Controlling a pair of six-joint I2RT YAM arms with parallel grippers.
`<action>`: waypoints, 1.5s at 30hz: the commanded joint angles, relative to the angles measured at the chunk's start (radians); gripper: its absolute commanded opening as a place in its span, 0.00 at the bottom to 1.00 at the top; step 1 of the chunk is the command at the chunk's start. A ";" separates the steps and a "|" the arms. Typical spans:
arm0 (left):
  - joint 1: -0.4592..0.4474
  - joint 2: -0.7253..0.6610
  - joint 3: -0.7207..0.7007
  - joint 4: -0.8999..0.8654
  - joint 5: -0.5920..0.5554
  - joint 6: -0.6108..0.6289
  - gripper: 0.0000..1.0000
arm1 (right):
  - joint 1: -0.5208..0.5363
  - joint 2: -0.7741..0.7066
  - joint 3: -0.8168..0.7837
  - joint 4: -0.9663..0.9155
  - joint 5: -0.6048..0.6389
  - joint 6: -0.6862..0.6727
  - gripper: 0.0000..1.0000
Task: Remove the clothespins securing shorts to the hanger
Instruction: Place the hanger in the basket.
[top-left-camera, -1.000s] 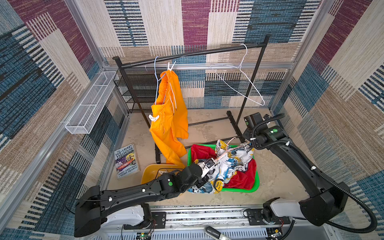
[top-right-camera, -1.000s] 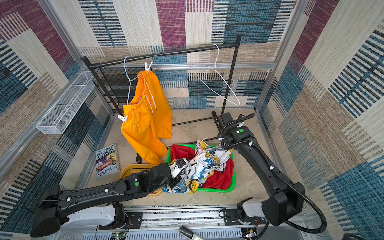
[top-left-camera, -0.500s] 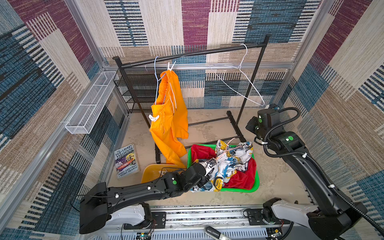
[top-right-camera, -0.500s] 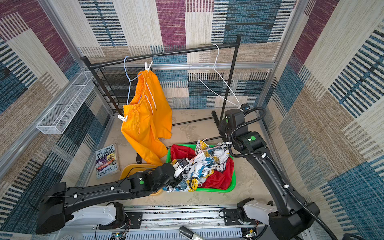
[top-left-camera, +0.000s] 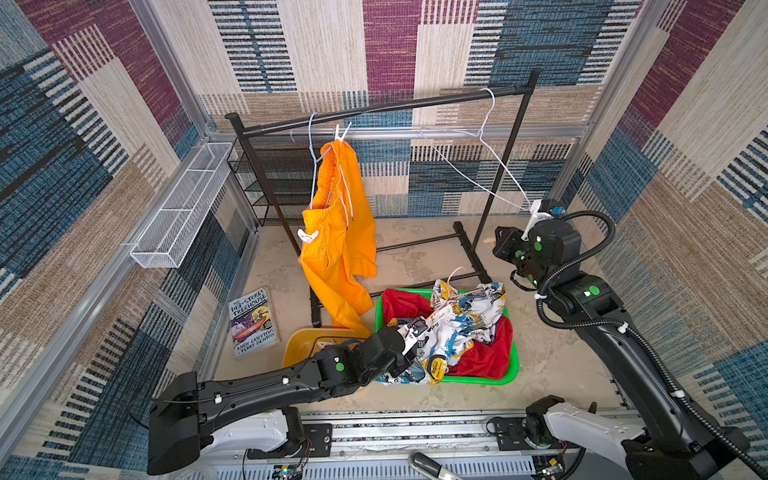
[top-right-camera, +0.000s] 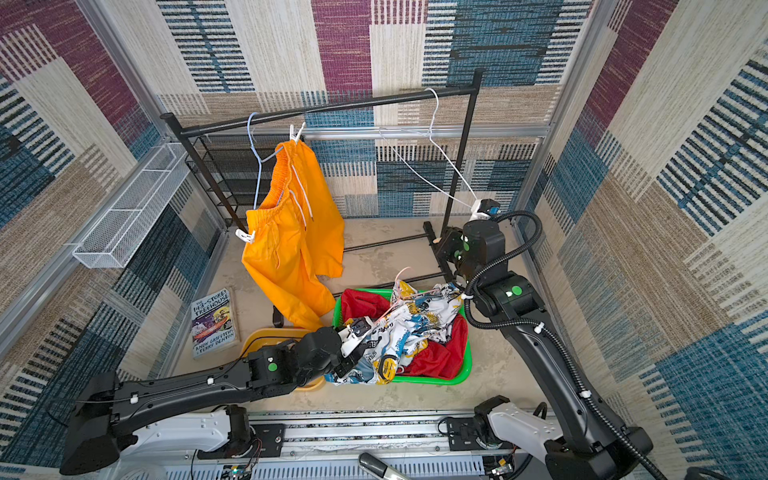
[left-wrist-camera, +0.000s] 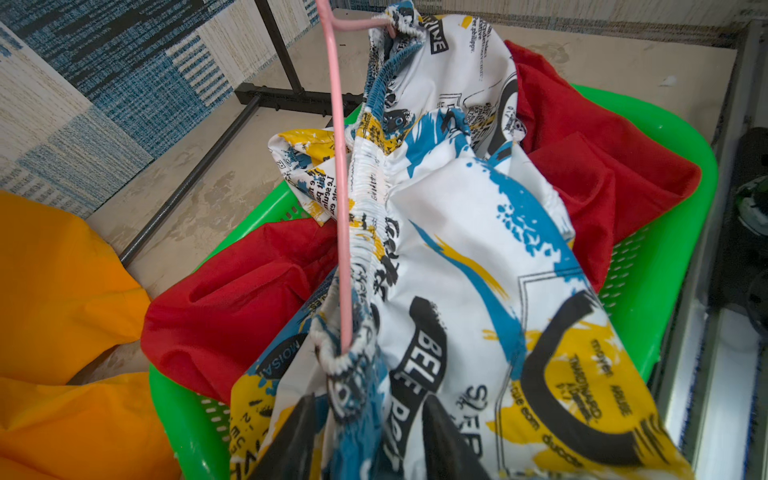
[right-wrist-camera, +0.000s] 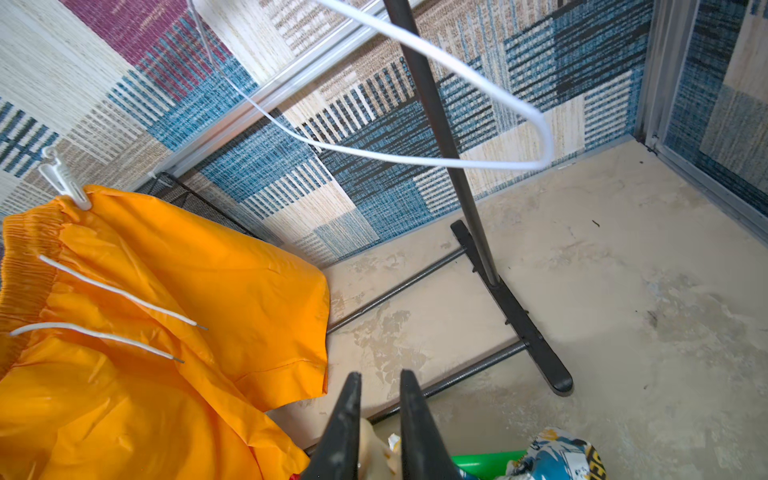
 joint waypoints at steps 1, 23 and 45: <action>-0.001 -0.029 -0.009 -0.030 -0.003 -0.041 0.55 | 0.006 -0.006 -0.011 0.070 -0.057 -0.026 0.08; 0.074 -0.245 -0.006 -0.335 -0.046 -0.244 0.87 | 0.236 0.088 -0.075 0.155 -0.092 -0.049 0.09; 0.332 -0.282 0.229 -0.648 0.123 -0.334 0.88 | 0.509 0.191 -0.137 0.271 -0.016 -0.128 0.09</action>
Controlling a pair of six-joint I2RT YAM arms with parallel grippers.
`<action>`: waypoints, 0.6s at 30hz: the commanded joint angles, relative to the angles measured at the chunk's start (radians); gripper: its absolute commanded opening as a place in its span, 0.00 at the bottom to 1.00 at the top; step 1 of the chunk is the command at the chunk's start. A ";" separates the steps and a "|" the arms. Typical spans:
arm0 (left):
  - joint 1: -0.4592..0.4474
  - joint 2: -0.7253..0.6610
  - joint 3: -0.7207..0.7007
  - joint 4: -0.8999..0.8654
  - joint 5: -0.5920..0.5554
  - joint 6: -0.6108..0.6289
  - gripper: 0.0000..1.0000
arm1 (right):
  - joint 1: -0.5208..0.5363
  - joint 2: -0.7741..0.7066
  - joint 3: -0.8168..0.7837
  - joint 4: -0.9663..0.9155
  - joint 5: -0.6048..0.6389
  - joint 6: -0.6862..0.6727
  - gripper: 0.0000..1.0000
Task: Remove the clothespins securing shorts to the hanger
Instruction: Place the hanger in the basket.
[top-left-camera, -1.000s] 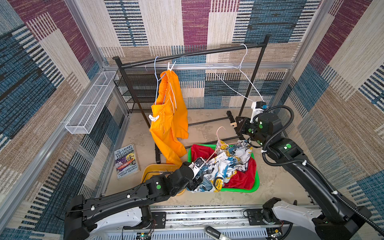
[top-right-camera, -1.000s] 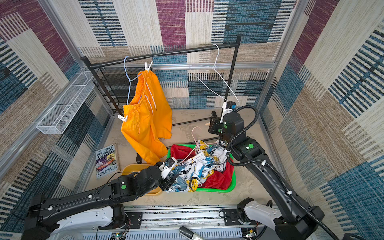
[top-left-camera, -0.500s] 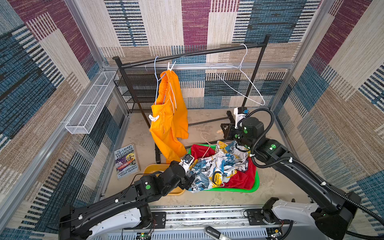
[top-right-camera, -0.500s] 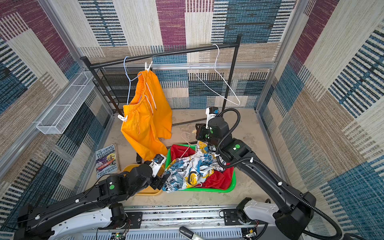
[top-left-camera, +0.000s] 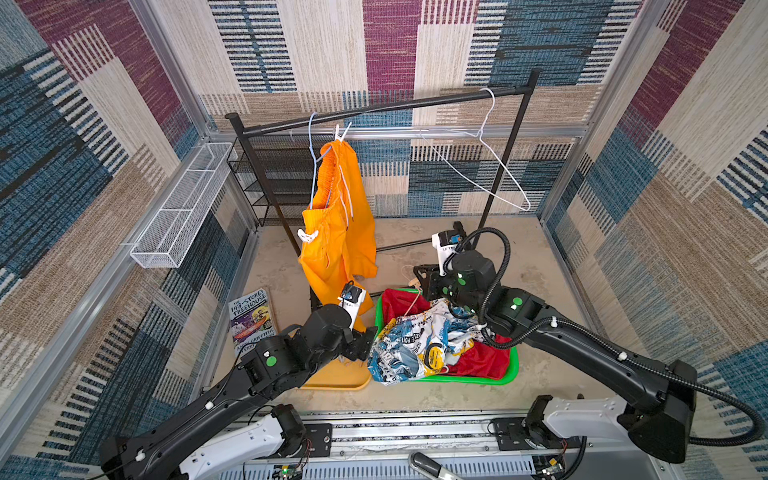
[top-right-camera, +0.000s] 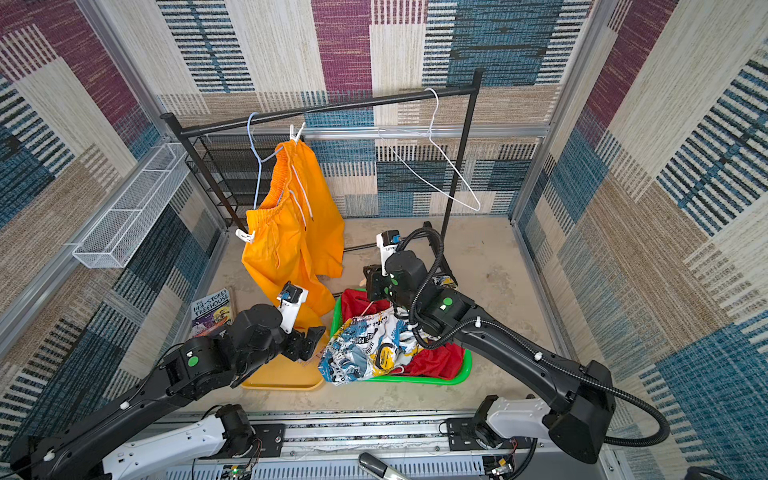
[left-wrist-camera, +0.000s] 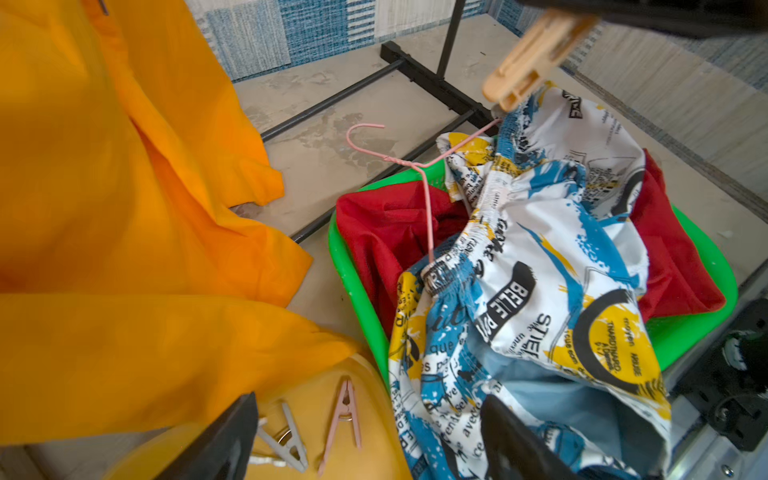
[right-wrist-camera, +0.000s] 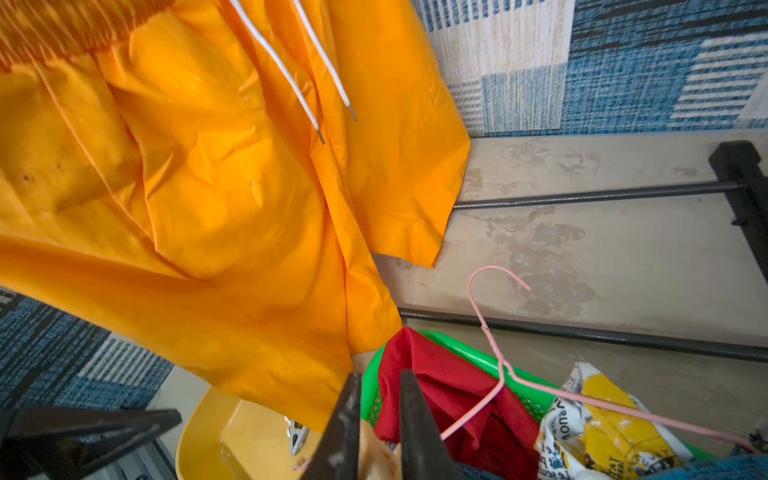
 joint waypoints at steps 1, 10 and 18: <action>0.063 0.015 0.023 -0.083 0.069 -0.016 0.88 | 0.044 0.022 -0.003 0.070 0.038 -0.019 0.09; 0.280 0.094 0.037 -0.112 0.178 -0.041 0.87 | 0.190 0.134 -0.020 0.150 0.077 -0.043 0.09; 0.463 0.110 0.027 -0.126 0.276 -0.040 0.86 | 0.285 0.279 0.018 0.207 0.052 -0.050 0.10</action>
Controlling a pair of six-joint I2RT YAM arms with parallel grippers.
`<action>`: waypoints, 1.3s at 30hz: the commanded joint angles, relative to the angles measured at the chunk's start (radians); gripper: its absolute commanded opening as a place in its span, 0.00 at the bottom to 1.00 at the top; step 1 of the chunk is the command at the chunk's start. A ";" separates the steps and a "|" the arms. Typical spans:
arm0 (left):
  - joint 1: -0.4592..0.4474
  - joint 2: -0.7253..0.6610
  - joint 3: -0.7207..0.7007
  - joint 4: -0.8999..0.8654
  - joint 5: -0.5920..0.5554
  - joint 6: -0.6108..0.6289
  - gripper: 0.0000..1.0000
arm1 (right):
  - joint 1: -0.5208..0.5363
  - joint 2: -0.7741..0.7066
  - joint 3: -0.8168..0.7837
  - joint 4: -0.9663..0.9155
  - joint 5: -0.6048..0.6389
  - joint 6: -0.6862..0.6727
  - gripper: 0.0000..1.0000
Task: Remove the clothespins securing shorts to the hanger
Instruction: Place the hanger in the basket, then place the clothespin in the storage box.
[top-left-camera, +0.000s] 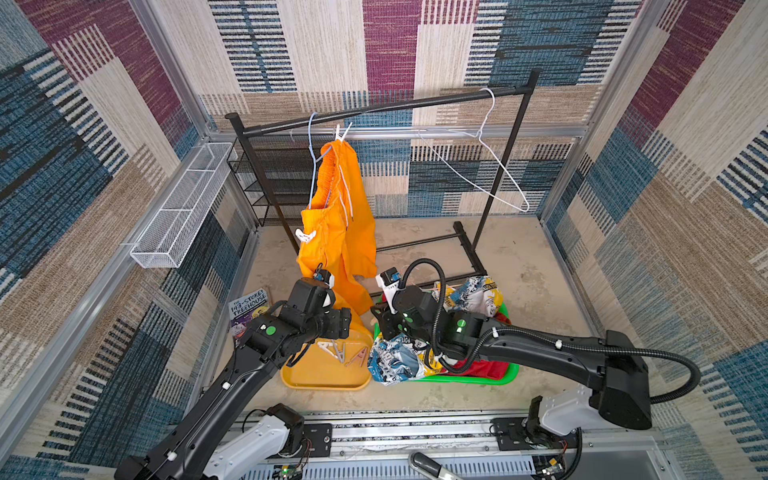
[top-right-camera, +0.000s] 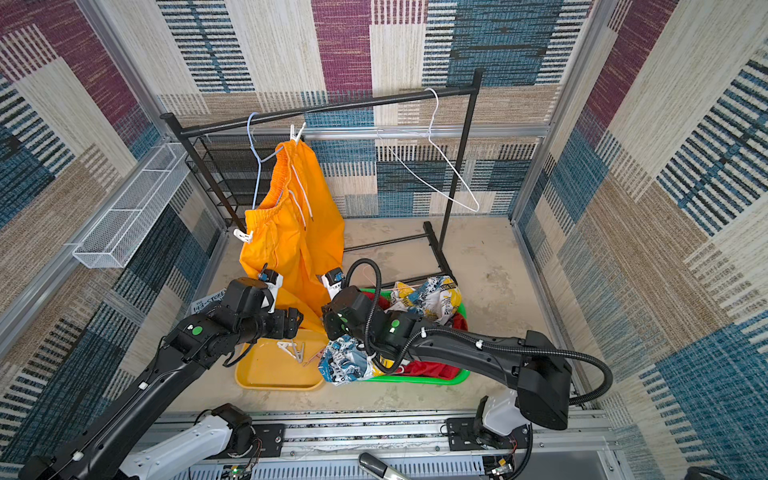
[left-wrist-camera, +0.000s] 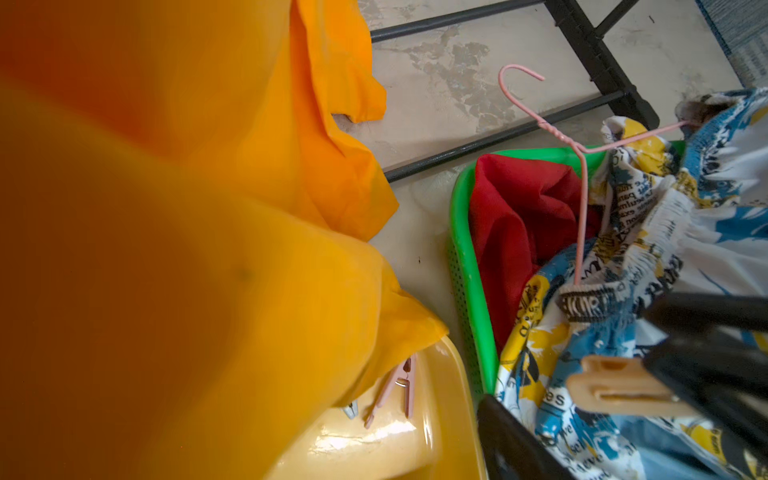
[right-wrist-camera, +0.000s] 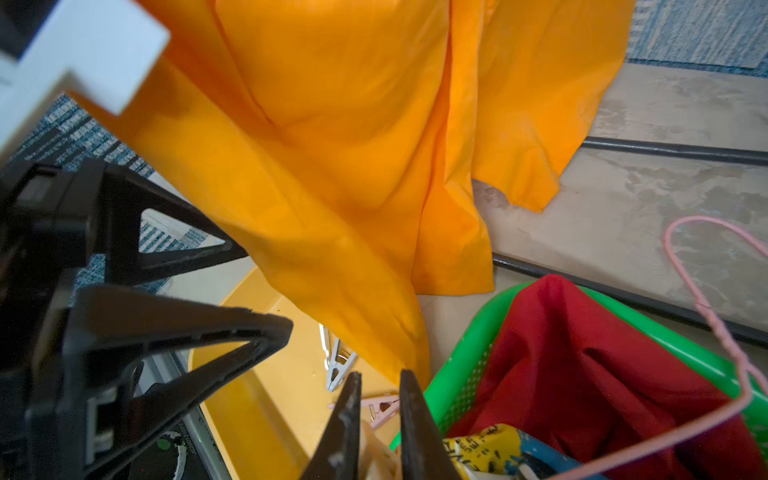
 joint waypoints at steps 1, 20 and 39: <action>0.061 0.000 -0.005 -0.018 0.077 -0.011 0.85 | 0.029 0.056 0.025 0.073 -0.006 -0.007 0.10; 0.360 -0.018 -0.098 0.067 0.305 0.016 0.85 | 0.118 0.475 0.242 0.010 0.027 -0.061 0.11; 0.367 -0.036 -0.120 0.093 0.336 0.017 0.85 | 0.118 0.559 0.295 -0.075 0.120 -0.064 0.31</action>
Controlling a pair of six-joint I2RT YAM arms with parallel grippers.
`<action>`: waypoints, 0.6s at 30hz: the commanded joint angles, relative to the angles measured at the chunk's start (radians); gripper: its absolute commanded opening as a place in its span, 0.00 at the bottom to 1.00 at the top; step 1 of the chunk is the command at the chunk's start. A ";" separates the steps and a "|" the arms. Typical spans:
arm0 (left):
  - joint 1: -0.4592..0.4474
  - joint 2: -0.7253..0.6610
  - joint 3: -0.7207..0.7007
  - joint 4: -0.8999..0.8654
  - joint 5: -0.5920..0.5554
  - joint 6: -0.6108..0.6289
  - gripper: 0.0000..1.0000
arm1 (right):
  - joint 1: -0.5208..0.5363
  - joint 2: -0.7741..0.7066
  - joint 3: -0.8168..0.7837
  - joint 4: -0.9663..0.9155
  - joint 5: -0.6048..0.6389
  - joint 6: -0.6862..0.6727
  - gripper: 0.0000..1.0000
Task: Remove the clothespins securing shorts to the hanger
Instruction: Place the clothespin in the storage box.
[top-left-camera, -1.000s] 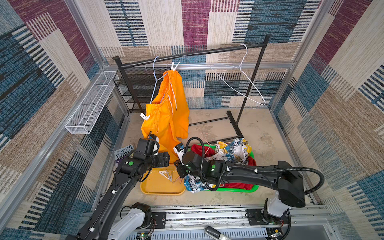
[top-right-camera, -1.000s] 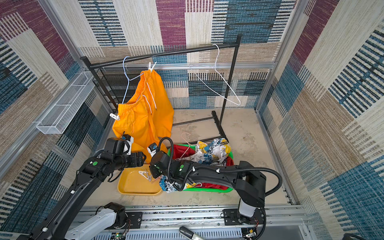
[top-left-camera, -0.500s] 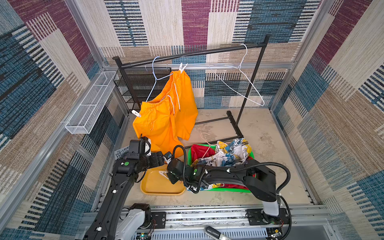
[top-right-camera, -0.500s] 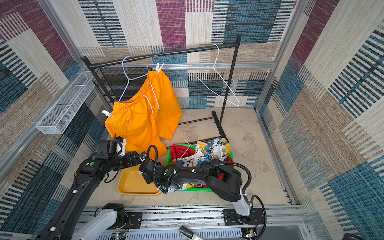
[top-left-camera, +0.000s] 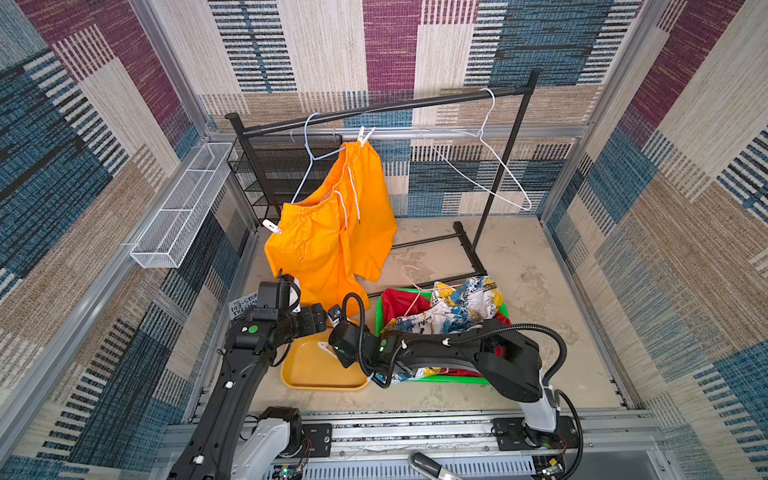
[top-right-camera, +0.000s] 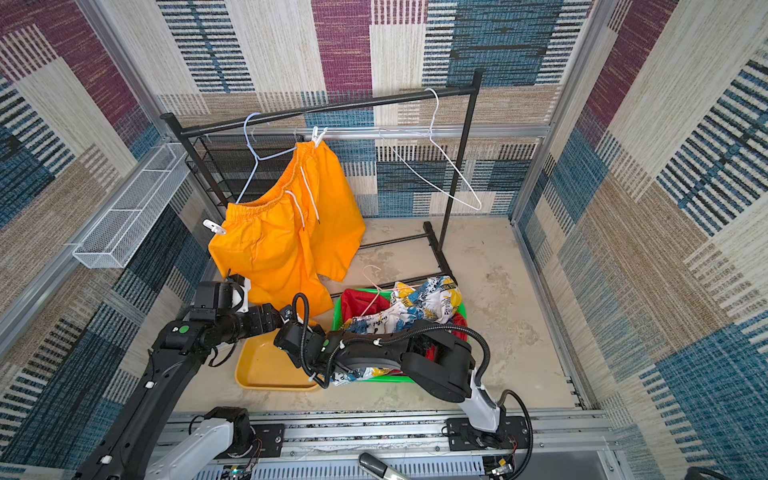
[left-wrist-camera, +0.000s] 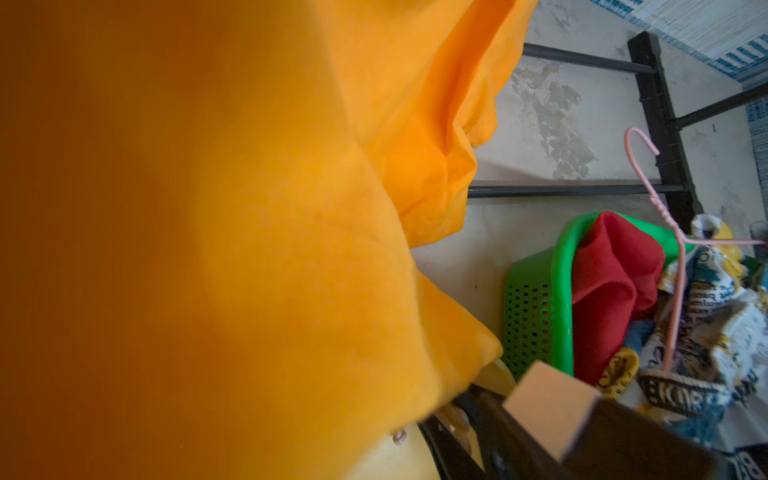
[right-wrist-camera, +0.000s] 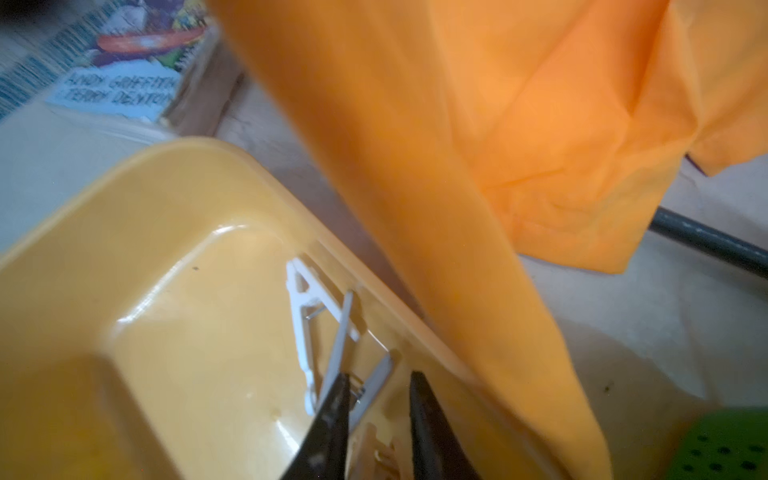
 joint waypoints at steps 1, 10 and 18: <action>-0.001 -0.003 -0.001 0.044 0.110 0.009 0.85 | 0.001 0.008 0.006 -0.033 -0.025 -0.015 0.33; -0.001 -0.019 -0.006 0.052 0.120 0.012 0.85 | 0.003 -0.066 0.006 0.003 -0.078 -0.037 0.55; -0.001 -0.036 -0.003 0.051 0.114 0.012 0.85 | 0.004 -0.186 -0.002 0.031 -0.090 -0.043 0.73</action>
